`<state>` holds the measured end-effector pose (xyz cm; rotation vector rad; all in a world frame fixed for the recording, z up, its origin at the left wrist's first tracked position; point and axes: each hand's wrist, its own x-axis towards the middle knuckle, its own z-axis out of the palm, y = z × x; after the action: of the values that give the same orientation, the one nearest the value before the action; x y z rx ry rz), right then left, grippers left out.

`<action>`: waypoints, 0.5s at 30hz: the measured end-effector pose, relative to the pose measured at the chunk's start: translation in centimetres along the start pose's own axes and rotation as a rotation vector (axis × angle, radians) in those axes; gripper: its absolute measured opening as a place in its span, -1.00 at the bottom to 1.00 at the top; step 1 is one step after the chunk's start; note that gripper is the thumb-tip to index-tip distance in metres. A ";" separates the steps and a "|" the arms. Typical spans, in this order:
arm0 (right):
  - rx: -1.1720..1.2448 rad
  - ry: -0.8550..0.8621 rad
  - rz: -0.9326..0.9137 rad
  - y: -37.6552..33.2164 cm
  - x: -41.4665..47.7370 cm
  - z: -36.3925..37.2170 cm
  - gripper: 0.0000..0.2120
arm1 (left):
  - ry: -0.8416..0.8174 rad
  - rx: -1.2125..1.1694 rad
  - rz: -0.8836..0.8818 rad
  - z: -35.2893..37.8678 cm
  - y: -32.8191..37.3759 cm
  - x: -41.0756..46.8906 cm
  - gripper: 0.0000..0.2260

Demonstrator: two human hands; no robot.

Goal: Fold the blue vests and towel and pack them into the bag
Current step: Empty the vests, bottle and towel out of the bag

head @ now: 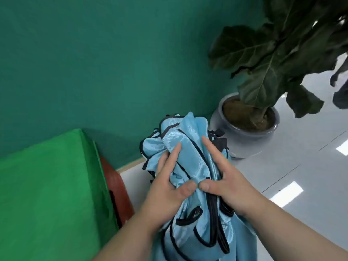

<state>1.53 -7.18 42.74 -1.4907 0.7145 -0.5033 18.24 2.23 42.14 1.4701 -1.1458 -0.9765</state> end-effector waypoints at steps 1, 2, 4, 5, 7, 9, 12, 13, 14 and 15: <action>-0.018 0.010 -0.007 -2.8 0.0 1.4 -0.11 | 0.005 0.005 0.002 -1.8 2.3 -0.6 -0.09; -0.023 0.027 -0.003 -5.5 -0.3 2.7 -0.11 | 0.004 0.008 -0.007 -3.5 4.6 -1.4 -0.10; -0.019 0.038 -0.011 -10.0 -1.1 5.5 -0.11 | 0.006 0.015 -0.007 -6.7 8.7 -3.3 -0.14; -0.017 0.036 -0.020 -12.0 -1.5 6.9 -0.11 | 0.012 0.020 -0.001 -8.2 10.5 -4.3 -0.17; -0.013 0.045 -0.031 -15.5 -2.3 9.5 -0.13 | 0.035 0.028 0.000 -10.9 13.6 -6.1 -0.23; -0.014 0.031 -0.044 -18.2 -3.2 11.9 -0.14 | 0.070 0.051 0.000 -13.2 16.1 -8.3 -0.25; 0.016 -0.004 -0.048 -21.5 -4.3 14.7 -0.13 | 0.136 0.097 -0.001 -15.6 18.7 -11.5 -0.22; 0.022 -0.013 -0.050 -22.3 -4.8 15.4 -0.13 | 0.157 0.101 0.000 -16.1 19.5 -12.6 -0.23; 0.016 -0.033 -0.060 -23.0 -5.3 16.1 -0.13 | 0.176 0.102 0.003 -16.5 20.2 -13.6 -0.25; 0.003 -0.055 -0.074 -23.7 -5.7 16.7 -0.13 | 0.197 0.102 0.008 -16.7 21.0 -14.6 -0.27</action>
<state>12.12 7.73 65.91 -1.5268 0.6165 -0.5174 27.26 18.84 66.16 1.6035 -1.0692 -0.7580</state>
